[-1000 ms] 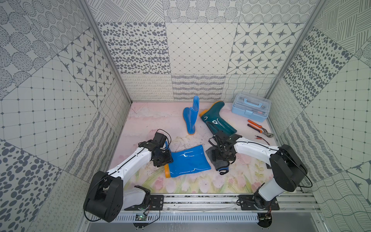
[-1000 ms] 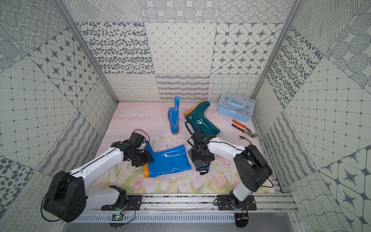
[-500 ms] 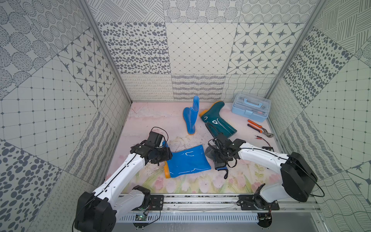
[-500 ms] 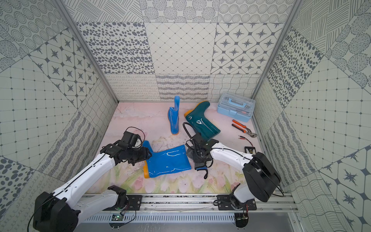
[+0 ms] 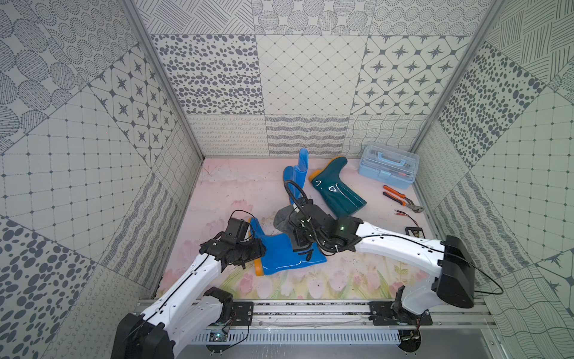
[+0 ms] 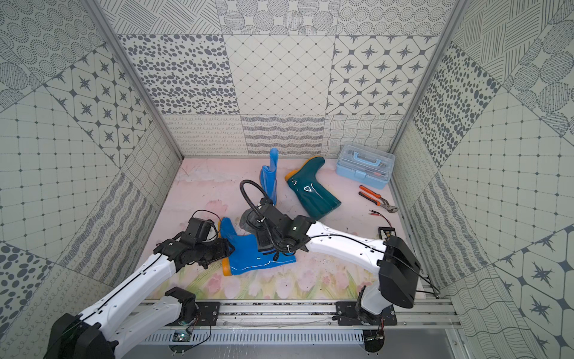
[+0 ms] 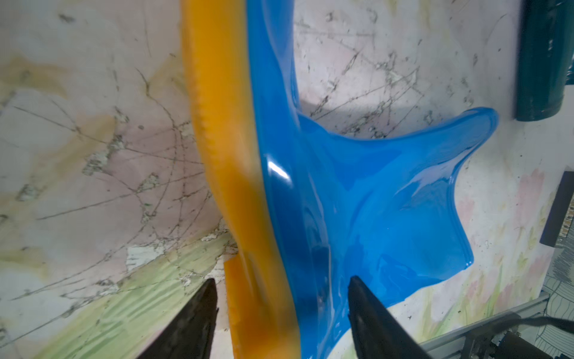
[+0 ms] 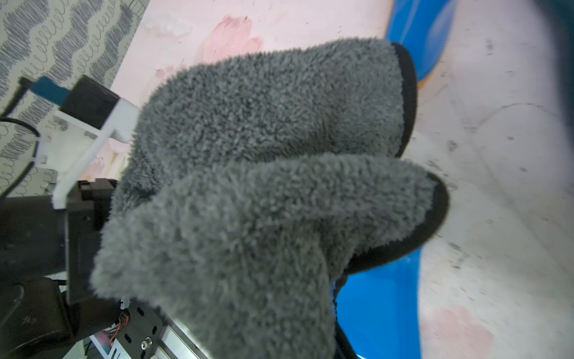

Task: Wipe the rubber boots with a cloth
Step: Wipe the dirt off the rubber boot.

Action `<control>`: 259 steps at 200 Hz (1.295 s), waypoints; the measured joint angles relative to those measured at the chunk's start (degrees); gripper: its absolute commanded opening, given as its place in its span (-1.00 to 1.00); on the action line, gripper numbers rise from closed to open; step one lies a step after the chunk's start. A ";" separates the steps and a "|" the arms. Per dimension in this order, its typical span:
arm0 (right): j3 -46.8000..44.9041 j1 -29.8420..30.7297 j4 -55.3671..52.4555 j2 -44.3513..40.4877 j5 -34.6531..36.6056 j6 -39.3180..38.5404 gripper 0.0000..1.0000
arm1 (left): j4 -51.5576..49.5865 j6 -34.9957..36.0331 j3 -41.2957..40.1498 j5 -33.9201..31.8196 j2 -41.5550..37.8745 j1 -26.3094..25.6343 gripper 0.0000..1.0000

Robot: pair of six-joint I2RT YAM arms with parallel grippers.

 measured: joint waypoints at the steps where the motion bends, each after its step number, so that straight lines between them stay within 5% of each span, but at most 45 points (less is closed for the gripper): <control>1: 0.11 0.02 0.11 0.33 -0.07 0.00 -1.00 | 0.00 0.00 0.00 0.00 0.00 0.00 0.28; 19: 2.21 0.09 1.64 6.73 -2.21 0.17 -1.00 | 1.40 0.13 -0.11 1.46 3.39 0.00 0.02; 50: 0.90 -0.55 3.08 12.81 -6.32 2.47 -1.00 | 3.34 1.92 0.09 2.40 7.63 0.00 -1.00; 80: -10.78 -1.95 9.38 9.25 -9.16 7.78 -1.00 | 3.23 3.06 0.90 2.23 9.49 -0.81 -1.00; 118: -23.96 -2.95 7.19 -4.90 -7.15 13.44 -1.00 | 5.40 4.00 1.53 3.17 10.84 -4.83 -1.00; 165: -22.62 -2.82 1.03 -10.25 -4.22 13.60 -1.00 | 5.44 3.85 4.15 3.54 14.32 -10.27 -1.00; 201: -12.39 -2.82 5.60 3.45 -8.46 12.00 -1.00 | 4.83 3.06 5.64 2.62 15.63 -11.91 -0.09; 259: -12.50 -4.79 12.37 9.31 -13.00 13.00 -1.00 | 4.59 1.16 2.29 2.58 4.52 -12.59 0.01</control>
